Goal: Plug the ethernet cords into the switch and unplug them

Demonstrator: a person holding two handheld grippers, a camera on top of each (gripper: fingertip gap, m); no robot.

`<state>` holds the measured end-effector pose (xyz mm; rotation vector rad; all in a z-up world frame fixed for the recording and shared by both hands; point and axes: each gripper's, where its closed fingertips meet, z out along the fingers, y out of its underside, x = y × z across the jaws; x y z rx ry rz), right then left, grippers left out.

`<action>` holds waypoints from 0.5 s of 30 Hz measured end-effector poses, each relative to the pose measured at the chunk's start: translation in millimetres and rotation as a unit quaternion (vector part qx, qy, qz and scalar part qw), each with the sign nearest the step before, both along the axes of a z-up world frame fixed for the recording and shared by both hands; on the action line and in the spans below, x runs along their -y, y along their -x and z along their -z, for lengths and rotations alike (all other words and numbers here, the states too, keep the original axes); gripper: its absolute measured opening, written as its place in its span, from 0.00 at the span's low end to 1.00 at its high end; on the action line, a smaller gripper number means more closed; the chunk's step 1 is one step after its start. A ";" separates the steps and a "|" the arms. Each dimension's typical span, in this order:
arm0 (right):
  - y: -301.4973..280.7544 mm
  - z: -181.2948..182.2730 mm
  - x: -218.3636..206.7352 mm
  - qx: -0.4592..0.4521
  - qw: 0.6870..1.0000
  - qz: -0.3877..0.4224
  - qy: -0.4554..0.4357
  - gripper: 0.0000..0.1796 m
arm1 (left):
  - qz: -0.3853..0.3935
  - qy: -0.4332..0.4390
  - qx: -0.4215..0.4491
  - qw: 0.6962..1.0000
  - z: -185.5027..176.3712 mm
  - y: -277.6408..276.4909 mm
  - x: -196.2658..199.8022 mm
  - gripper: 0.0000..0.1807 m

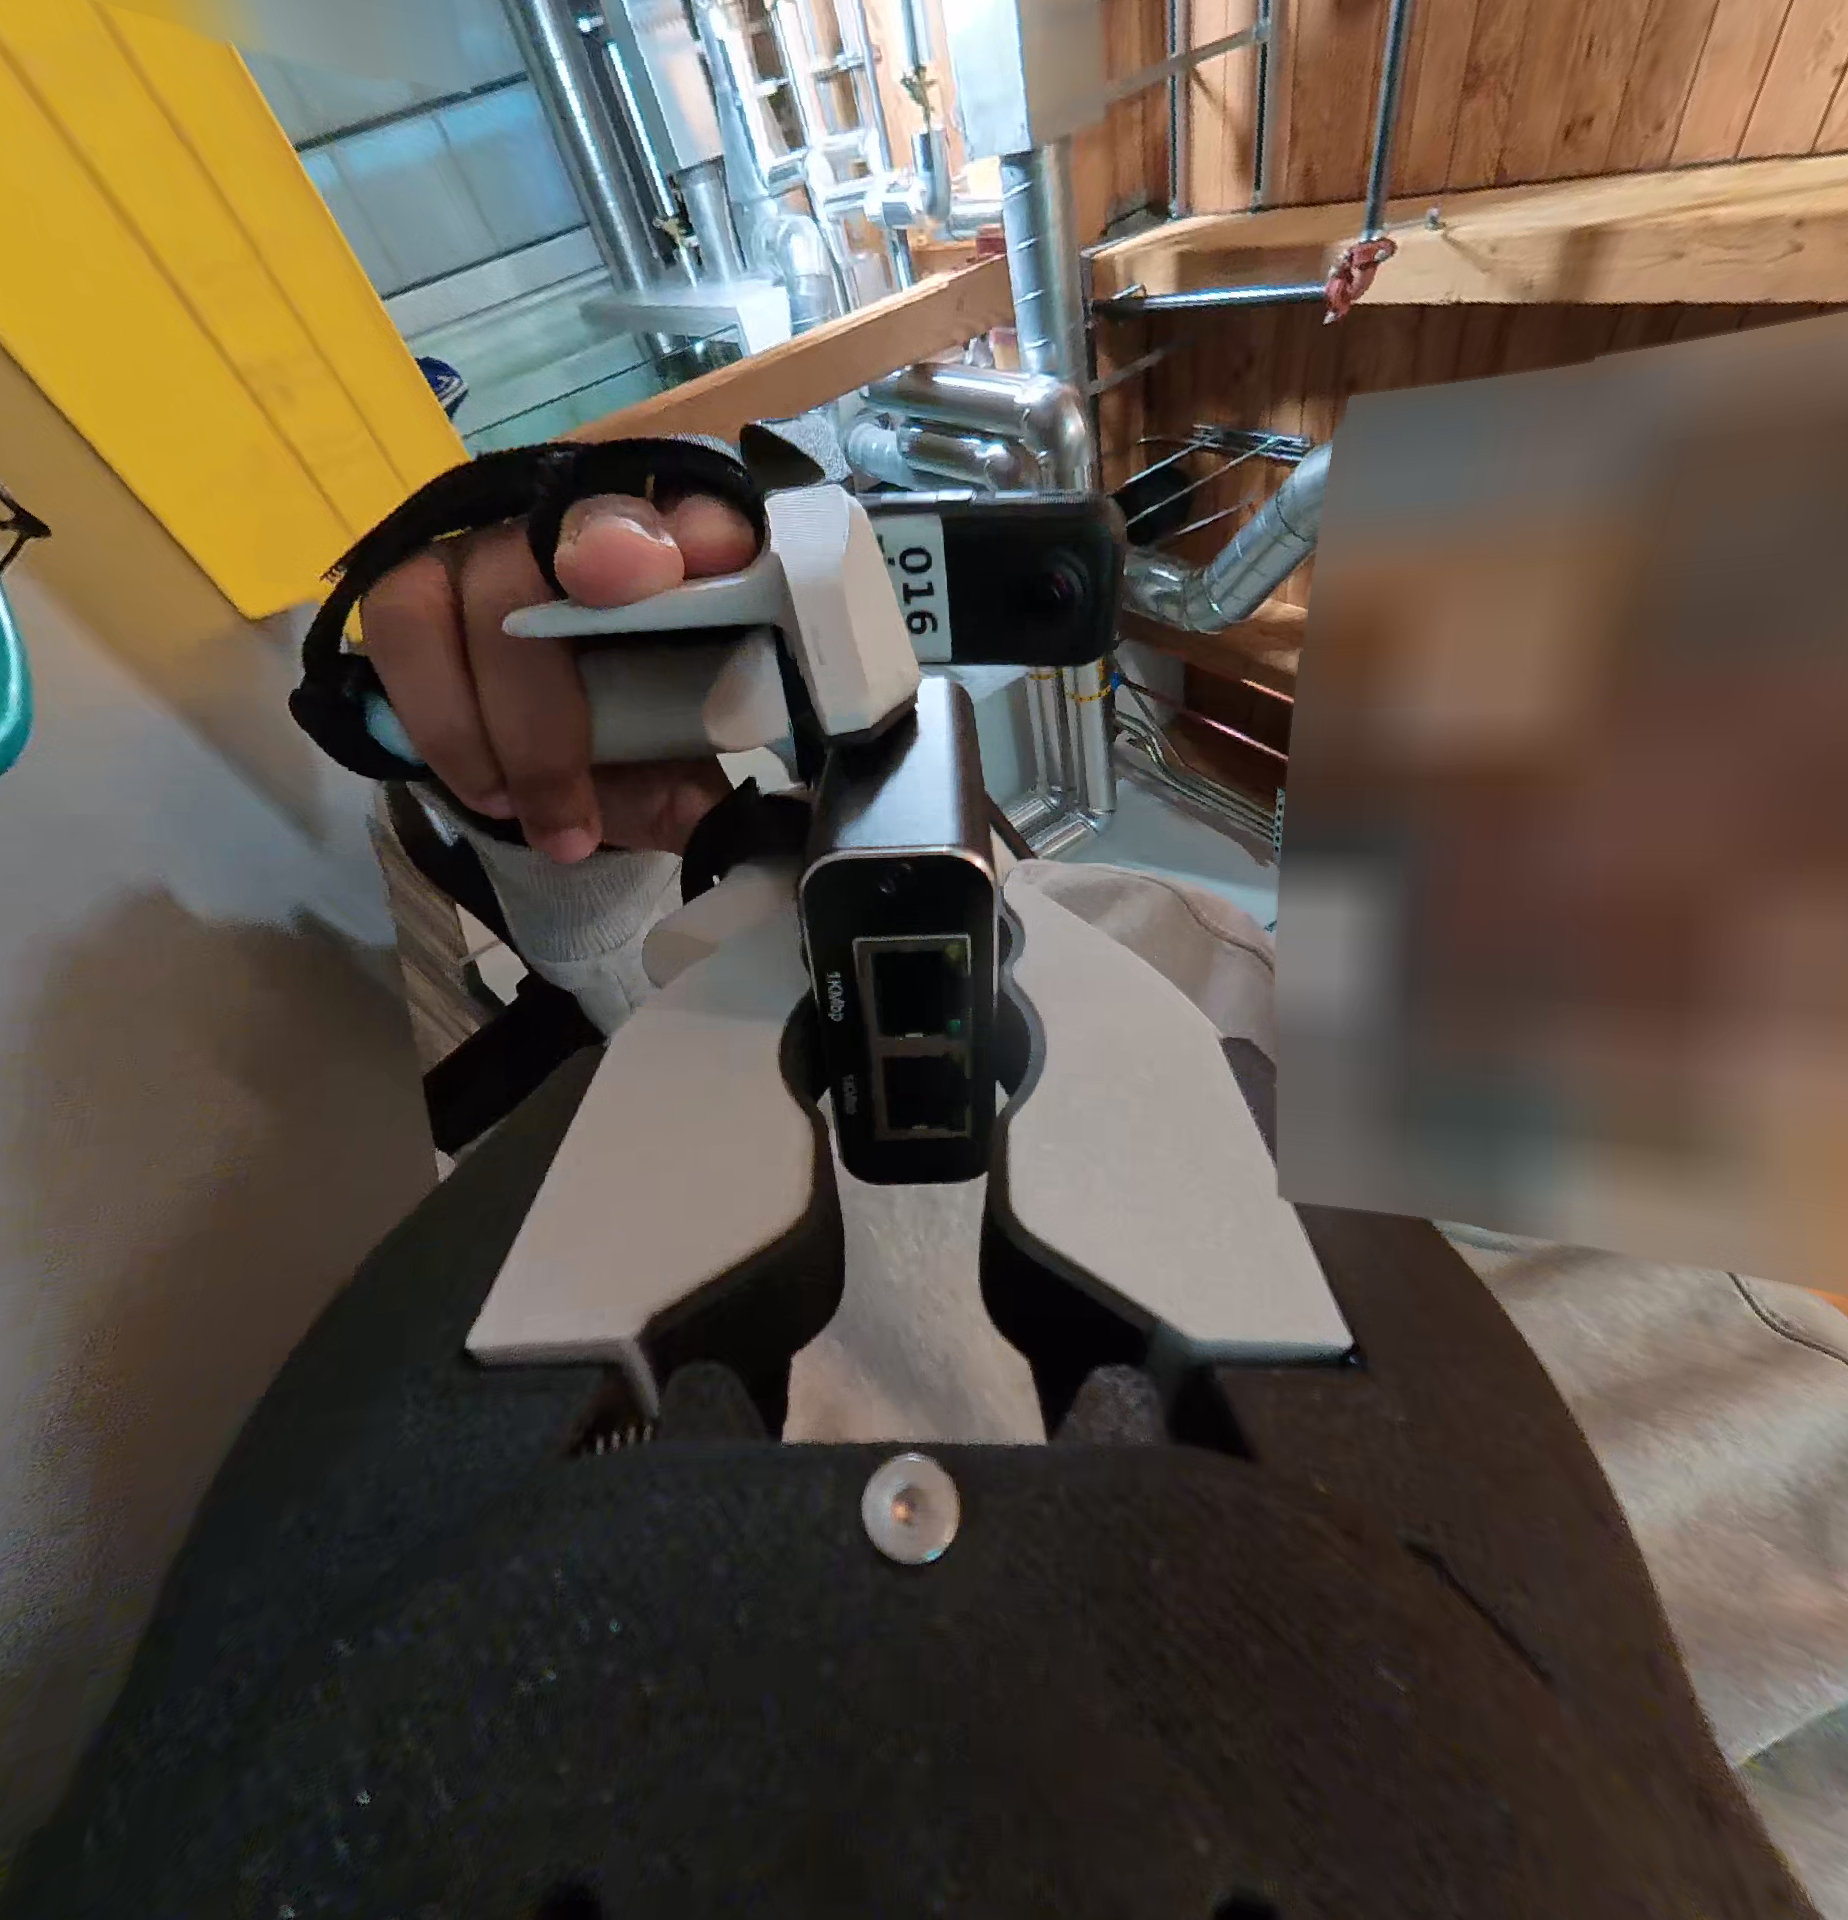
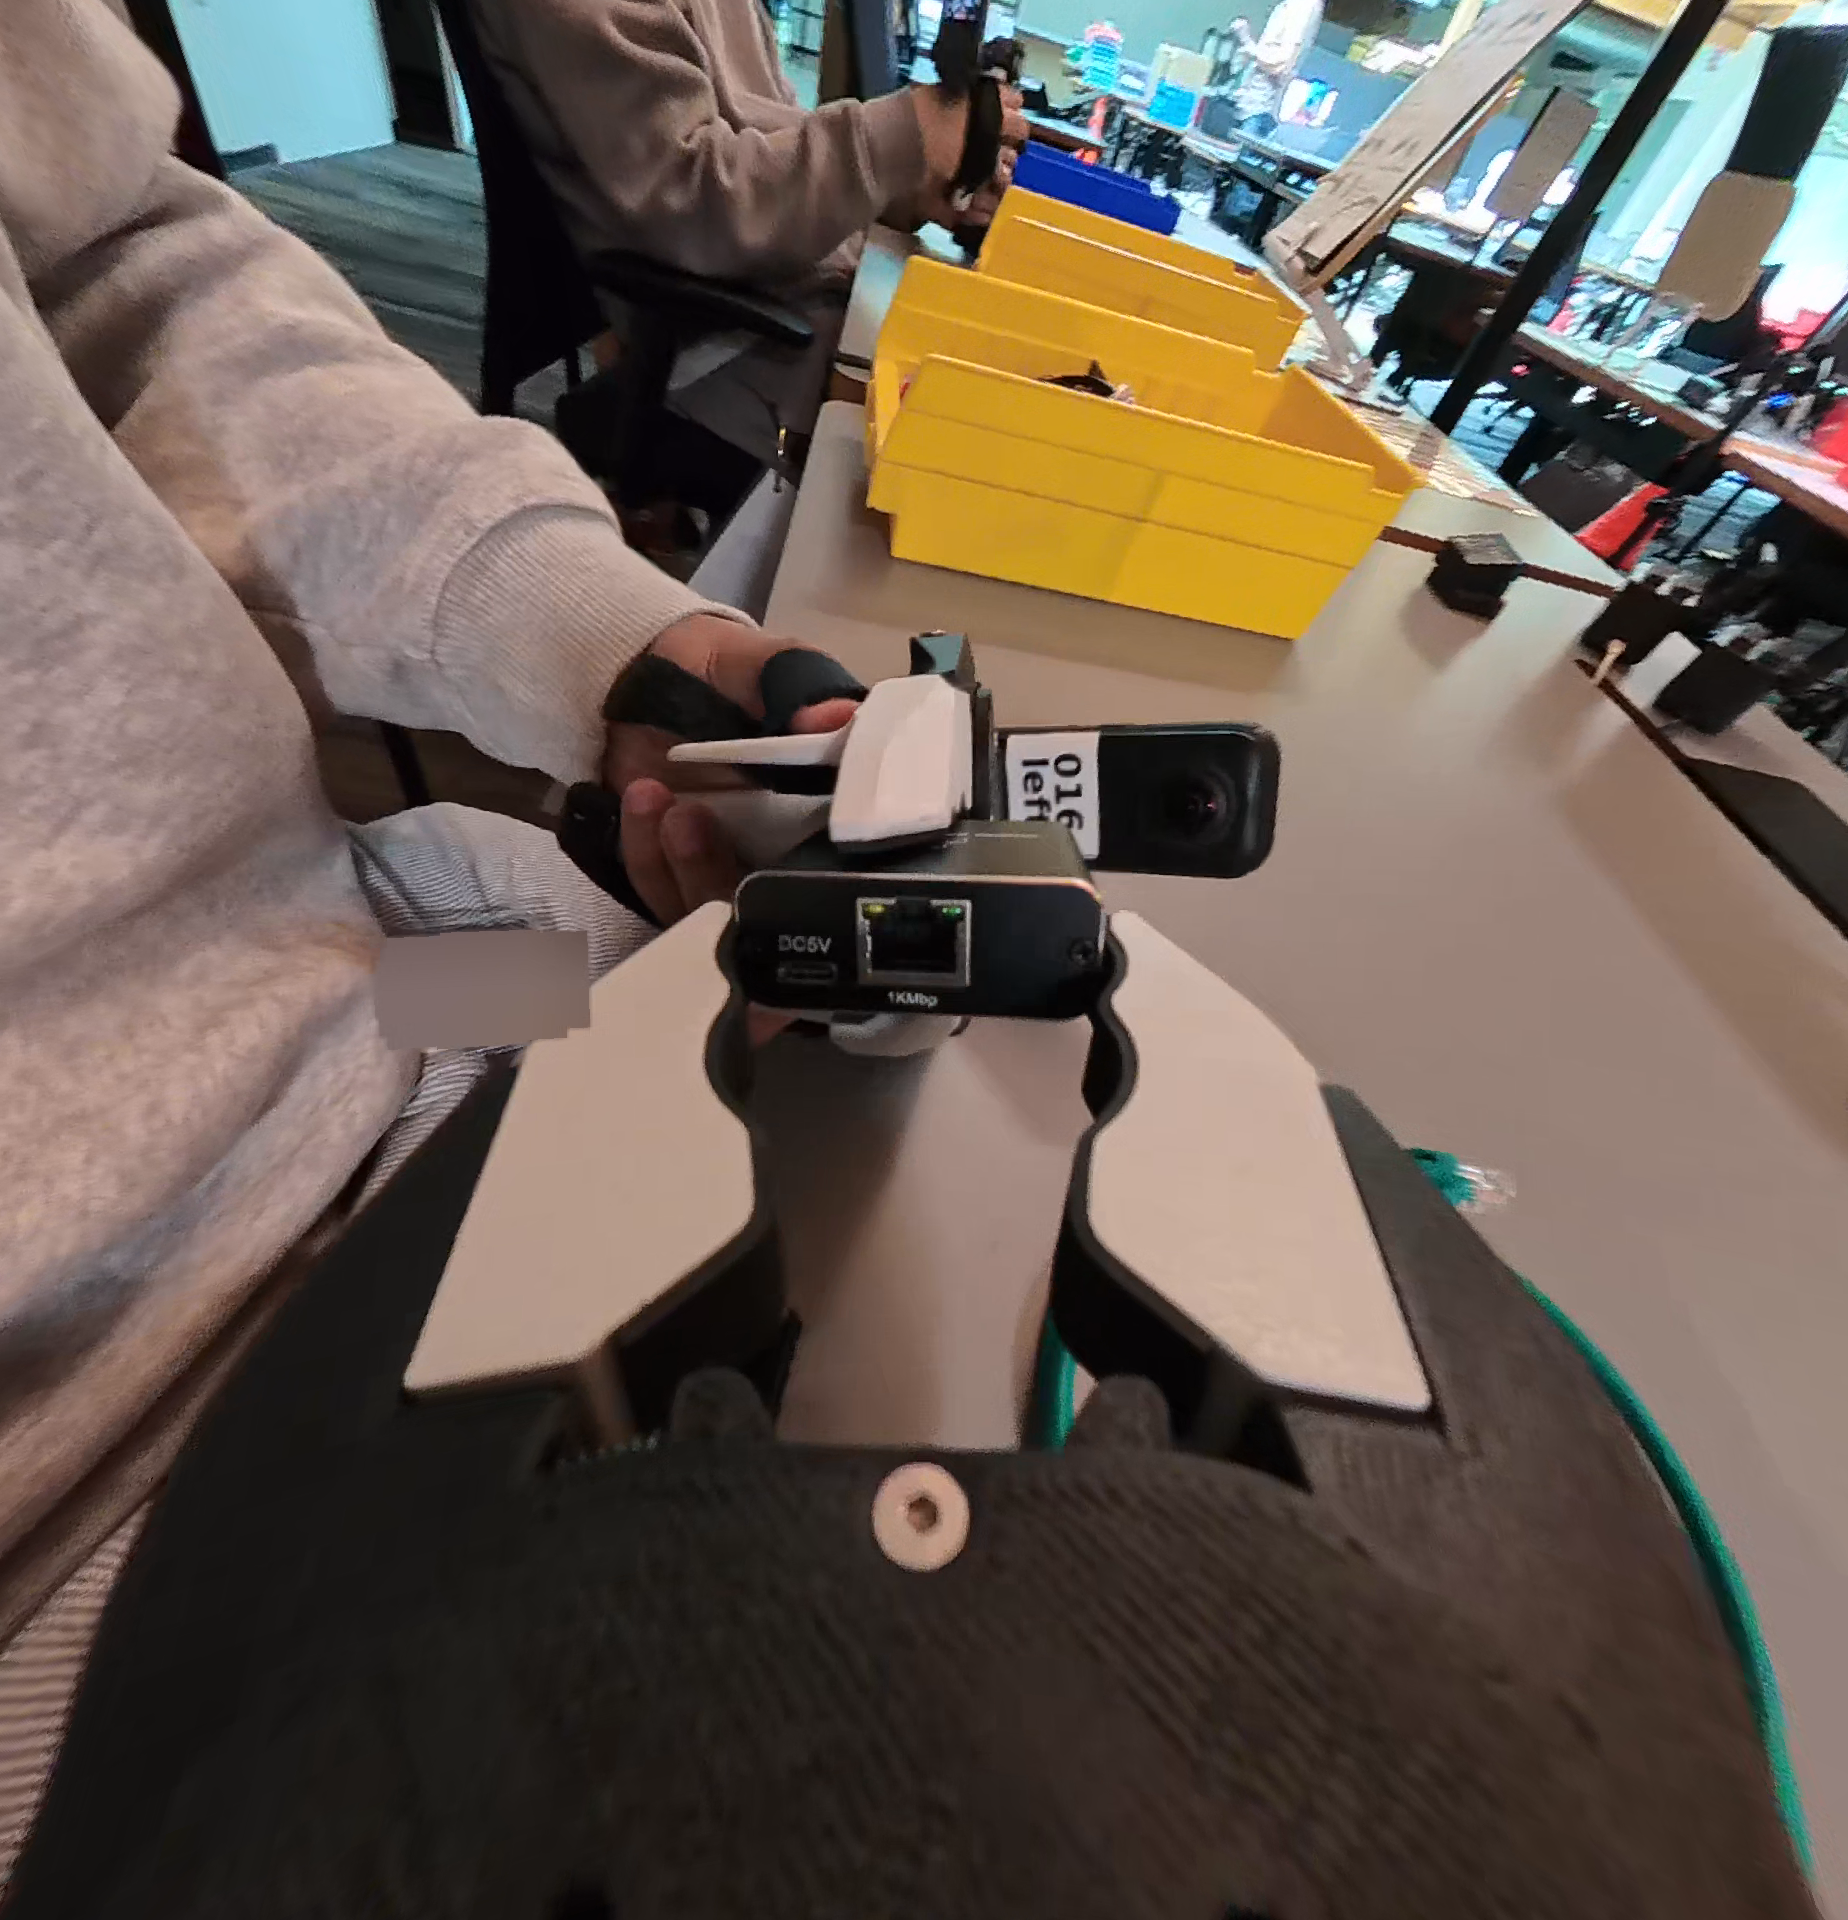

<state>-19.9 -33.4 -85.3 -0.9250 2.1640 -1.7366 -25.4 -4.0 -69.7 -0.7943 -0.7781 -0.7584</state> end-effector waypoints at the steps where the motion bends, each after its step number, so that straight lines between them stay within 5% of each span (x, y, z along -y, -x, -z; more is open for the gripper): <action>1: -1.1 0.4 0.3 0.004 1.000 -0.004 -0.006 0.36 | -0.005 0.003 -0.001 1.000 -0.4 -0.7 1.0 0.15; 7: 20.0 -14.4 22.5 0.083 0.994 0.049 0.055 0.36 | -0.162 -0.017 -0.016 0.986 -12.4 8.7 51.0 0.15; 11: 66.6 -9.7 36.2 0.085 0.980 0.179 -0.006 0.05 | -0.287 0.030 -0.011 0.957 -2.7 6.0 97.7 0.15; 15: 98.6 31.1 54.4 0.033 0.951 0.290 -0.100 0.04 | -0.338 0.030 -0.010 0.940 -2.9 -3.7 116.2 0.15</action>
